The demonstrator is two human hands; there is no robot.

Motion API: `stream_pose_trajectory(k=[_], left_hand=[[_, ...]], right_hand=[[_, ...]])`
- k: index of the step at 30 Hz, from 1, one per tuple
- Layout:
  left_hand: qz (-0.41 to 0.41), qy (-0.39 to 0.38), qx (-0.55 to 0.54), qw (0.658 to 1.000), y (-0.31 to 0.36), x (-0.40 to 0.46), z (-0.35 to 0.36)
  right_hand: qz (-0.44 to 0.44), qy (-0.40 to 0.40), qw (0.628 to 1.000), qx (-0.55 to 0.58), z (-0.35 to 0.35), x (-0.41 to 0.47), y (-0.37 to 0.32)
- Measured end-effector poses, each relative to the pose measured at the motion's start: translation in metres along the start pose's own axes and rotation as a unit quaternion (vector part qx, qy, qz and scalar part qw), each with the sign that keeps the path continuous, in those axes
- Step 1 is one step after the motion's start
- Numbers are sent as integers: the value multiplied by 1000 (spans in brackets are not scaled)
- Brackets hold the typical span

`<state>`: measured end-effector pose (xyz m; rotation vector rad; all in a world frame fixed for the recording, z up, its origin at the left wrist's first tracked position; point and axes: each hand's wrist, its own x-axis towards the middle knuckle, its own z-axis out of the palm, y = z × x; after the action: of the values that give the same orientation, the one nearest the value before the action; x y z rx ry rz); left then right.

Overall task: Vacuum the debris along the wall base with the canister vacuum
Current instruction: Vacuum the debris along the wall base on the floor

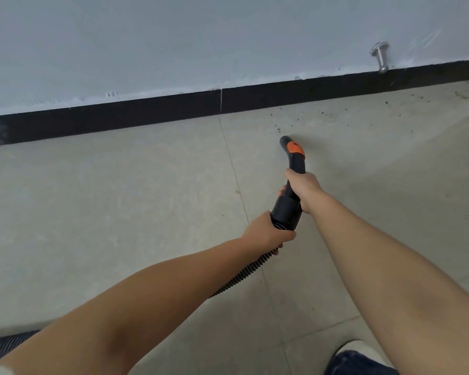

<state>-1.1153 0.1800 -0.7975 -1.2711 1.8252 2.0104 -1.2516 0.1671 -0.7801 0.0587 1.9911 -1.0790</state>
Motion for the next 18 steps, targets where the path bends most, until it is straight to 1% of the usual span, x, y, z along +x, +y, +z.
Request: stream_pose_trajectory(k=[6, 11, 18], left_hand=[[-26, 41, 12, 999, 13, 15, 0], [-65, 72, 19, 995, 28, 13, 19], [-94, 100, 32, 990, 67, 12, 42]], right_hand=[[6, -39, 999, 2, 0, 17, -17], [14, -71, 997, -24, -15, 22, -22], [37, -117, 992, -29, -44, 28, -44]])
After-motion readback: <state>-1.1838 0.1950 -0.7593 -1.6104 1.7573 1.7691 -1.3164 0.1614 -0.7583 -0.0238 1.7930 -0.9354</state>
